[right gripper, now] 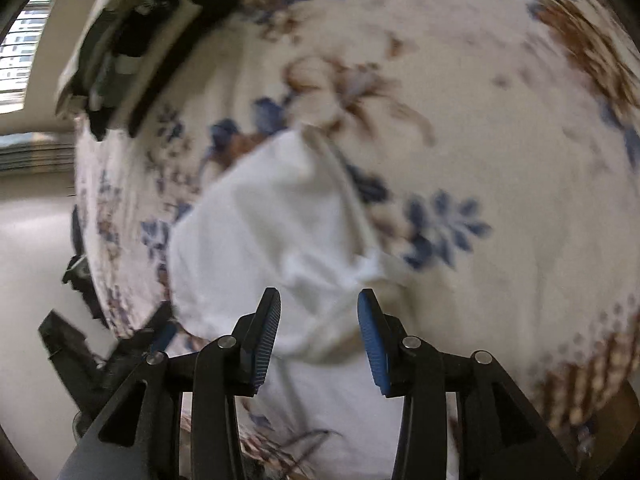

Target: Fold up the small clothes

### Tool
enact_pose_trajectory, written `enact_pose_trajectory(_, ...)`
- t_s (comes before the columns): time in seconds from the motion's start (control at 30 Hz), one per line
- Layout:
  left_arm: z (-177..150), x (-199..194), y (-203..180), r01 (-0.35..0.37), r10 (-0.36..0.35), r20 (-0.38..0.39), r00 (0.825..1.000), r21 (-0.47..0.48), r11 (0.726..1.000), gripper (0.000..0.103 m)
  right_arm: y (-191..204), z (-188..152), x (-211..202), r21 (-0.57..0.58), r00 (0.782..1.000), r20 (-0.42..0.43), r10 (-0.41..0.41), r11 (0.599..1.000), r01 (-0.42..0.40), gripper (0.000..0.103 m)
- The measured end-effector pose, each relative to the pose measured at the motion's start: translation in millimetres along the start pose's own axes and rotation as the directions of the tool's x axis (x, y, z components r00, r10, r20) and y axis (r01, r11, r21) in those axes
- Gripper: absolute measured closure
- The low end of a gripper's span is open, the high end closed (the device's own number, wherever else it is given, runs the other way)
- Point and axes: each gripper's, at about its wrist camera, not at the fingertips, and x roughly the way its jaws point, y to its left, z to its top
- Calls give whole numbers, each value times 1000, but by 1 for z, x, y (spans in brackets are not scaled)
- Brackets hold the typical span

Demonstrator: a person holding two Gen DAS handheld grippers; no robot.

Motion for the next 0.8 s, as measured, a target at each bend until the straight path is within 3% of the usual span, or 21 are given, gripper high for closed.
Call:
enact_pose_trajectory(0.07,-3,18,0,-28,28,-46,999,18,999,40,8,4,11,-25,1000,-7,30,999,-31,60)
enact_pose_trajectory(0.13,-7,32,8,-37,37,-78,996,12,999,40,15,7,30,-60,1000,-29,5,998,-7,61)
enact_pose_trajectory(0.27,-10,34,19,6,-9,-91,996,-27,1000,39,-2,11,58,-55,993,-64,-104,993,100,61)
enact_pose_trajectory(0.37,-13,20,21,46,-51,-103,993,-42,998,38,-15,8,68,-22,989,-129,-74,997,71,61)
enact_pose_trajectory(0.43,-21,-3,23,114,-119,-84,989,-58,992,38,-13,2,55,-14,990,-140,-24,1000,22,61)
enact_pose_trajectory(0.53,-38,-34,25,158,-161,-72,984,-55,986,27,-9,-13,23,-68,994,-105,-14,998,6,44)
enact_pose_trajectory(0.57,-48,-46,27,168,-171,-68,983,-44,985,26,-11,-19,12,-75,995,-97,-15,997,7,44)
enact_pose_trajectory(0.7,-88,-71,36,163,-164,-96,982,-23,986,26,-31,-51,-21,-79,994,-98,-41,996,33,44)
enact_pose_trajectory(0.8,-131,-61,53,134,-137,-172,976,-28,991,26,-60,-85,-26,-56,989,-117,-85,995,78,44)
